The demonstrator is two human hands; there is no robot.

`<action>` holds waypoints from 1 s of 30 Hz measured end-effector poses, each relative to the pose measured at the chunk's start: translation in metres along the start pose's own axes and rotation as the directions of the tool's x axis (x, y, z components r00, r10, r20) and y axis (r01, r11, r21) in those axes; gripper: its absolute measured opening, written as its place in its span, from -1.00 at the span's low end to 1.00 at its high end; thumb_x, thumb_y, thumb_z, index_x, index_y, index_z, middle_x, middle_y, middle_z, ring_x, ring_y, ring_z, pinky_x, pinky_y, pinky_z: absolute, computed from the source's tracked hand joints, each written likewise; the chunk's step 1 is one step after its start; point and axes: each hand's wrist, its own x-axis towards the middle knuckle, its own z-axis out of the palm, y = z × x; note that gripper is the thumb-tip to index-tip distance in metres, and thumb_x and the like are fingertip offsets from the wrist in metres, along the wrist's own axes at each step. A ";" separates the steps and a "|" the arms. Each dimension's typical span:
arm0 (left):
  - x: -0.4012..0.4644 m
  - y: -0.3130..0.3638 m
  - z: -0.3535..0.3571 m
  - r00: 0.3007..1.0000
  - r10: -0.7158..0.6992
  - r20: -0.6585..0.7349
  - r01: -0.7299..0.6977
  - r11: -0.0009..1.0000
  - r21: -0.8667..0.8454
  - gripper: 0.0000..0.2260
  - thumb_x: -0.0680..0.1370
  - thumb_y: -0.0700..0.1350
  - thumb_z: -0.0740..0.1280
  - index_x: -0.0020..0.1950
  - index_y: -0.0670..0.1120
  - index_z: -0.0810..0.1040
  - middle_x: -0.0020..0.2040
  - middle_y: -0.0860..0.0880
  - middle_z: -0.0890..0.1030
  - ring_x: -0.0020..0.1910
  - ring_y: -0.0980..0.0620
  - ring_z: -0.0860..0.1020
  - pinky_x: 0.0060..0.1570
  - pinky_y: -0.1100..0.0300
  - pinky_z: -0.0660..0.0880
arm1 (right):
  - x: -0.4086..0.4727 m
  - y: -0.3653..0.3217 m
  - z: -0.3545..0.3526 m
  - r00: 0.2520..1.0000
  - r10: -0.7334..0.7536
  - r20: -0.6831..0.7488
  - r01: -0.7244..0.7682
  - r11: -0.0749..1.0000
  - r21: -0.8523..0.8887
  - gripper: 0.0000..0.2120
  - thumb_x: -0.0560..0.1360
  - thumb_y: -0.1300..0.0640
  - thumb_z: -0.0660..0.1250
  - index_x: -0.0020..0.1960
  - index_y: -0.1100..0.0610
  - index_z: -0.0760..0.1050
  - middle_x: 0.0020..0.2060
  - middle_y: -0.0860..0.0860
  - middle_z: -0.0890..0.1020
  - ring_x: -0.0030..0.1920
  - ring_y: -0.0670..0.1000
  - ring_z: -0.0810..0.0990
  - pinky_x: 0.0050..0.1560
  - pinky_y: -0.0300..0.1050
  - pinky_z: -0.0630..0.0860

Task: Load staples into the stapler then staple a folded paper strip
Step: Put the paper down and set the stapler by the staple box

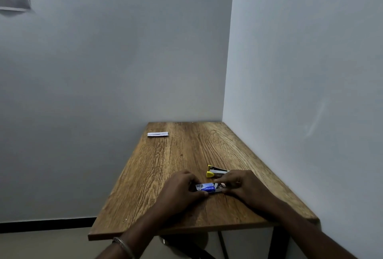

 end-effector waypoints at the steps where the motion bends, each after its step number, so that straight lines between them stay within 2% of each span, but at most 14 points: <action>1: 0.000 0.000 0.000 1.000 0.001 -0.003 -0.001 1.000 0.000 -0.69 0.44 0.19 0.43 0.09 0.07 0.61 0.03 0.16 0.54 -0.03 0.21 0.48 0.01 0.19 0.54 | 0.001 0.001 0.000 1.000 -0.001 0.017 0.001 1.000 -0.009 -0.73 0.45 0.08 0.50 0.10 -0.20 0.67 0.00 -0.29 0.66 0.08 -0.30 0.58 0.01 -0.45 0.48; 6: 0.000 0.000 0.000 1.000 0.007 -0.004 -0.007 1.000 0.005 -0.70 0.45 0.19 0.43 0.09 0.08 0.59 0.05 0.16 0.54 -0.03 0.21 0.47 0.00 0.23 0.52 | 0.003 0.003 0.001 0.999 0.009 0.049 -0.009 1.000 0.001 -0.76 0.46 0.12 0.49 0.06 -0.18 0.69 0.00 -0.25 0.64 0.08 -0.25 0.59 0.04 -0.32 0.55; 13: 0.001 -0.001 0.002 1.000 0.012 -0.006 -0.012 1.000 0.020 -0.70 0.45 0.19 0.42 0.10 0.09 0.60 0.04 0.16 0.54 -0.03 0.21 0.47 -0.01 0.25 0.52 | 0.004 0.004 -0.002 0.992 -0.001 0.125 0.005 0.999 -0.032 -0.70 0.51 0.22 0.43 0.13 -0.13 0.68 0.07 -0.25 0.59 0.15 -0.30 0.51 0.05 -0.41 0.50; 22: 0.002 -0.001 0.002 1.000 0.001 -0.004 -0.001 1.000 0.002 -0.71 0.45 0.19 0.43 0.09 0.09 0.60 0.03 0.17 0.54 -0.03 0.21 0.48 0.01 0.20 0.54 | 0.011 0.002 0.002 0.997 0.010 0.078 -0.010 1.000 -0.002 -0.80 0.46 0.14 0.49 0.00 -0.14 0.71 -0.04 -0.23 0.62 0.06 -0.29 0.56 -0.06 -0.40 0.53; 30: 0.002 0.000 0.001 1.000 -0.005 0.014 0.005 1.000 -0.014 -0.74 0.45 0.17 0.43 0.08 0.10 0.60 0.04 0.17 0.54 -0.02 0.19 0.49 0.03 0.17 0.55 | 0.015 -0.002 0.004 0.996 -0.080 0.050 0.083 0.995 -0.049 -0.75 0.40 0.13 0.55 0.05 -0.07 0.71 -0.10 -0.21 0.70 -0.04 -0.28 0.63 -0.04 -0.45 0.49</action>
